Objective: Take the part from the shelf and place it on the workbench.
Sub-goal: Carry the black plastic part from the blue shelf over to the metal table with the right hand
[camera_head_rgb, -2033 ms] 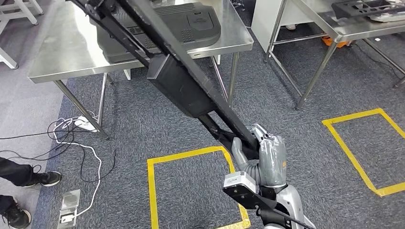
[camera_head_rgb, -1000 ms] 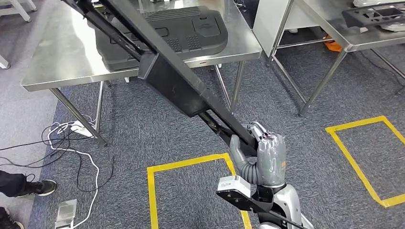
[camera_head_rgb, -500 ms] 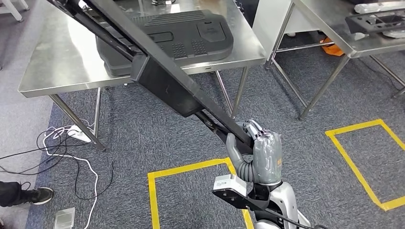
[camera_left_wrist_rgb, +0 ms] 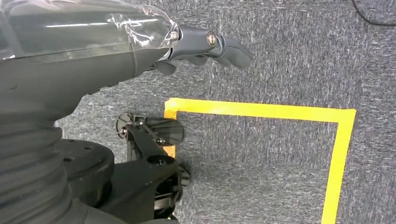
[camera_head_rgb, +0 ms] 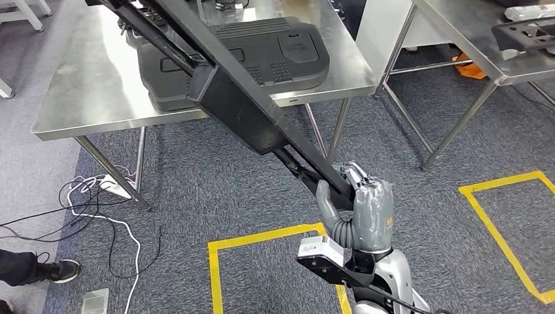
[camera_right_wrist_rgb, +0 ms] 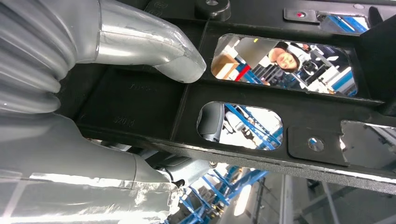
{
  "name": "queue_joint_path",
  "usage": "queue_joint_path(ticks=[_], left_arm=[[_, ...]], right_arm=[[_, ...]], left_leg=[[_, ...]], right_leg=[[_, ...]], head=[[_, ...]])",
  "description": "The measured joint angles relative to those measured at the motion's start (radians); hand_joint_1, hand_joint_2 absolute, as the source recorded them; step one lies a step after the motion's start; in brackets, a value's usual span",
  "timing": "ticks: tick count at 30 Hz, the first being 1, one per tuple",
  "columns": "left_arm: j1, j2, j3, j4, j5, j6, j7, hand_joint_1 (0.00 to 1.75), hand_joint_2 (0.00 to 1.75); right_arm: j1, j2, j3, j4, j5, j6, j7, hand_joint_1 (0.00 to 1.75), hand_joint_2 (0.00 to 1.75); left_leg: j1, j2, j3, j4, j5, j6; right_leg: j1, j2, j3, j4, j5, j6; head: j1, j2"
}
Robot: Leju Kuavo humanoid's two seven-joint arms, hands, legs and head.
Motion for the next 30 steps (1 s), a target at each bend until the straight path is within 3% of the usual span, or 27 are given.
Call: queue_joint_path(ticks=[1, 3, 4, 5, 6, 7, 9, 10, 14, 16, 17, 19, 20, 21, 22, 24, 25, 26, 30], left_arm=[[-0.001, 0.000, 0.000, 0.000, 0.000, 0.000, 0.000, 0.00, 1.75], [-0.001, 0.000, 0.000, 0.000, 0.000, 0.000, 0.000, 0.00, 1.75], [0.000, 0.000, 0.000, 0.000, 0.000, 0.000, 0.001, 0.00, 1.75], [0.002, 0.000, 0.000, 0.000, 0.000, 0.000, 0.001, 0.00, 1.75], [0.003, 0.000, 0.000, 0.000, 0.000, 0.000, 0.001, 0.00, 1.75], [0.003, 0.000, 0.000, 0.000, 0.000, 0.000, 0.001, 0.00, 1.75], [0.004, 0.000, 0.000, 0.000, -0.003, 0.000, 0.003, 0.00, 1.75], [0.003, 0.000, 0.000, 0.000, -0.004, 0.000, 0.006, 0.00, 1.75], [0.002, 0.000, -0.001, 0.000, -0.010, 0.001, 0.013, 0.00, 1.75], [-0.001, 0.000, -0.001, 0.000, -0.014, 0.001, 0.014, 0.00, 1.75], [-0.003, 0.000, -0.001, 0.000, -0.016, 0.001, 0.014, 0.00, 1.75], [-0.008, 0.000, -0.002, 0.000, -0.020, -0.001, 0.014, 0.00, 1.75], [-0.009, 0.000, -0.003, 0.000, -0.021, -0.003, 0.015, 0.00, 1.75], [-0.009, 0.000, -0.004, 0.000, -0.024, -0.004, 0.016, 0.00, 1.75], [-0.009, 0.000, -0.004, 0.000, -0.025, -0.005, 0.017, 0.00, 1.75], [-0.010, 0.000, -0.004, 0.000, -0.028, -0.008, 0.019, 0.00, 1.75], [-0.010, 0.000, -0.004, 0.000, -0.029, -0.009, 0.019, 0.00, 1.75], [-0.011, 0.000, -0.004, 0.000, -0.029, -0.010, 0.019, 0.00, 1.75], [-0.014, 0.000, -0.007, 0.000, -0.030, -0.011, 0.019, 0.00, 1.75]], right_arm=[[-0.001, 0.000, 0.000, 0.000, 0.000, 0.000, 0.000, 1.75, 1.75], [-0.003, 0.000, 0.000, 0.000, 0.000, 0.000, 0.000, 1.75, 1.75], [-0.003, 0.000, 0.000, 0.000, 0.000, 0.000, 0.000, 1.75, 1.75], [-0.003, 0.000, 0.000, 0.000, 0.000, 0.000, 0.000, 1.75, 1.75], [-0.003, 0.000, 0.000, 0.000, -0.001, 0.000, 0.000, 1.75, 1.75], [-0.003, 0.000, 0.000, 0.000, -0.001, 0.000, 0.000, 1.75, 1.75], [-0.004, 0.000, 0.000, 0.000, -0.003, 0.000, 0.000, 1.75, 1.75], [-0.005, 0.000, 0.000, 0.000, -0.004, 0.000, 0.000, 1.75, 1.75], [-0.004, 0.000, 0.000, 0.000, 0.002, 0.000, 0.000, 1.75, 1.75], [-0.002, 0.000, 0.000, 0.000, 0.007, 0.000, 0.000, 1.75, 1.75], [-0.002, 0.000, 0.000, 0.000, 0.009, -0.001, 0.000, 1.75, 1.75], [0.005, 0.001, -0.001, 0.000, 0.014, -0.001, 0.005, 1.75, 1.75], [0.010, 0.001, -0.002, 0.000, 0.017, 0.000, 0.008, 1.75, 1.75], [0.014, 0.001, -0.002, 0.000, 0.020, 0.000, 0.012, 1.75, 1.75], [0.018, 0.000, -0.002, -0.001, 0.022, 0.000, 0.016, 1.75, 1.75], [0.020, 0.000, -0.003, -0.002, 0.026, -0.001, 0.022, 1.75, 1.75], [0.021, 0.000, -0.003, -0.002, 0.027, -0.001, 0.024, 1.75, 1.75], [0.022, 0.000, -0.004, -0.004, 0.028, -0.001, 0.025, 1.75, 1.75], [0.030, -0.001, -0.006, -0.011, 0.034, -0.001, 0.033, 1.75, 1.75]], left_leg=[[0.001, 0.000, -0.015, 0.037, -0.018, -0.006], [0.007, 0.000, -0.082, 0.161, -0.065, -0.015], [0.011, 0.001, -0.120, 0.221, -0.079, -0.018], [0.014, 0.001, -0.148, 0.254, -0.075, -0.021], [0.017, 0.001, -0.159, 0.250, -0.049, -0.023], [0.019, 0.001, -0.151, 0.206, -0.005, -0.025], [0.021, 0.001, -0.112, 0.084, 0.076, -0.027], [0.020, 0.001, -0.097, 0.038, 0.091, -0.024], [0.013, 0.000, -0.083, 0.000, 0.075, 0.003], [0.016, 0.001, -0.070, -0.009, 0.071, 0.016], [0.016, 0.001, -0.063, -0.012, 0.068, 0.023], [0.013, 0.002, -0.053, -0.013, 0.059, 0.032], [0.011, 0.001, -0.047, -0.013, 0.054, 0.035], [0.009, 0.001, -0.039, -0.013, 0.048, 0.036], [0.008, 0.000, -0.030, -0.013, 0.042, 0.035], [0.007, -0.001, -0.012, -0.013, 0.029, 0.032], [0.007, -0.001, -0.006, -0.014, 0.024, 0.029], [0.006, -0.001, -0.003, -0.014, 0.019, 0.025], [0.006, 0.001, 0.002, -0.020, 0.011, 0.006]], right_leg=[[-0.004, -0.002, 0.009, -0.007, -0.001, -0.003], [-0.005, -0.005, 0.022, -0.011, -0.009, -0.008], [-0.006, -0.005, 0.027, -0.011, -0.014, -0.009], [-0.006, -0.005, 0.034, -0.011, -0.020, -0.008], [-0.007, -0.004, 0.042, -0.011, -0.026, -0.007], [-0.009, -0.003, 0.053, -0.011, -0.034, -0.004], [-0.011, -0.002, 0.072, -0.010, -0.050, 0.004], [-0.010, -0.001, 0.075, -0.009, -0.056, 0.009], [-0.011, 0.001, 0.075, -0.011, -0.066, 0.030], [-0.013, 0.000, 0.061, 0.031, -0.088, 0.038], [-0.014, 0.000, 0.034, 0.083, -0.107, 0.040], [-0.013, 0.000, -0.049, 0.216, -0.144, 0.040], [-0.013, 0.000, -0.083, 0.260, -0.146, 0.040], [-0.012, 0.000, -0.102, 0.270, -0.129, 0.037], [-0.010, 0.000, -0.102, 0.242, -0.093, 0.033], [-0.004, 0.000, -0.064, 0.123, -0.010, 0.021], [-0.001, 0.000, -0.047, 0.077, 0.013, 0.017], [0.003, 0.000, -0.033, 0.044, 0.019, 0.015], [0.005, 0.003, -0.019, 0.012, 0.004, 0.009]], head=[[-0.003, 0.000], [-0.008, 0.000], [-0.008, 0.000], [-0.009, 0.000], [-0.009, 0.000], [-0.009, 0.000], [-0.011, 0.000], [-0.013, 0.000], [-0.010, 0.000], [-0.007, 0.000], [-0.004, 0.000], [0.002, 0.000], [0.004, 0.000], [0.005, 0.000], [0.006, 0.000], [0.008, 0.000], [0.008, 0.000], [0.008, 0.000], [0.008, 0.000]])
